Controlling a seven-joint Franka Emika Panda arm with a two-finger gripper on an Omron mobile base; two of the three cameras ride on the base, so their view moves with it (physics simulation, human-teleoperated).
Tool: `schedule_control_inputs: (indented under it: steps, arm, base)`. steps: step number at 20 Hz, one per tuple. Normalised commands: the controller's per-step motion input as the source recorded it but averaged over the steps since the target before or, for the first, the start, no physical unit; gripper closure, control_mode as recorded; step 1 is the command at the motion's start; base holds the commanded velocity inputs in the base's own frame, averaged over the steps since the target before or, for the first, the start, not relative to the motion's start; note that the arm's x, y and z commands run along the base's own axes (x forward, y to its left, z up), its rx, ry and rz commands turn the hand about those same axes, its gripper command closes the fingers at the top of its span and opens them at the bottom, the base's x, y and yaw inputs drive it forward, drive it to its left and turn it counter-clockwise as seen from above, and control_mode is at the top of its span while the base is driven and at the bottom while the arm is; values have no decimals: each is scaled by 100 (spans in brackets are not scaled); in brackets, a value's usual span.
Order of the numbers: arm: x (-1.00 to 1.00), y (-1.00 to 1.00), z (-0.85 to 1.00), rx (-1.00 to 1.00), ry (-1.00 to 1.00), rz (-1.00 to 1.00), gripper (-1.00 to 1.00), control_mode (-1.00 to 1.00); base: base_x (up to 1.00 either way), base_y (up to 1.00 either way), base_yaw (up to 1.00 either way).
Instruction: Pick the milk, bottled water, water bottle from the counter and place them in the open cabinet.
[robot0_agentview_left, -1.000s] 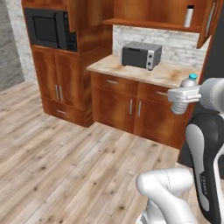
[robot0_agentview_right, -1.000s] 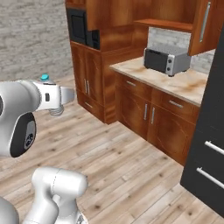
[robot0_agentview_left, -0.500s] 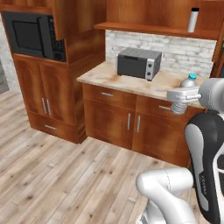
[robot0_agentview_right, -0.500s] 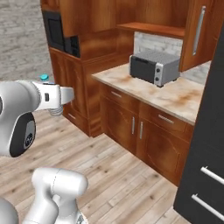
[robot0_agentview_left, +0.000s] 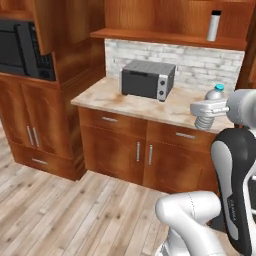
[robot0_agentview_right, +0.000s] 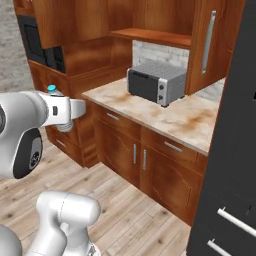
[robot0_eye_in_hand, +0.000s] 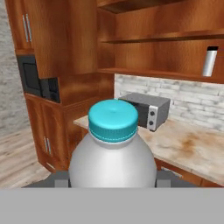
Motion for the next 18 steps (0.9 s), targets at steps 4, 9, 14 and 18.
schedule_control_inputs:
  steps: [4,9,14,18]
  arm:
    - [0,0,0,0,0,0,100,100]
    - [0,0,0,0,0,0,100,100]
    - [0,0,0,0,0,0,100,100]
    - [0,0,0,0,0,0,100,100]
  base:
    - [28,13,-29]
    - [19,24,-34]
    - [24,43,-36]
    - [36,56,-34]
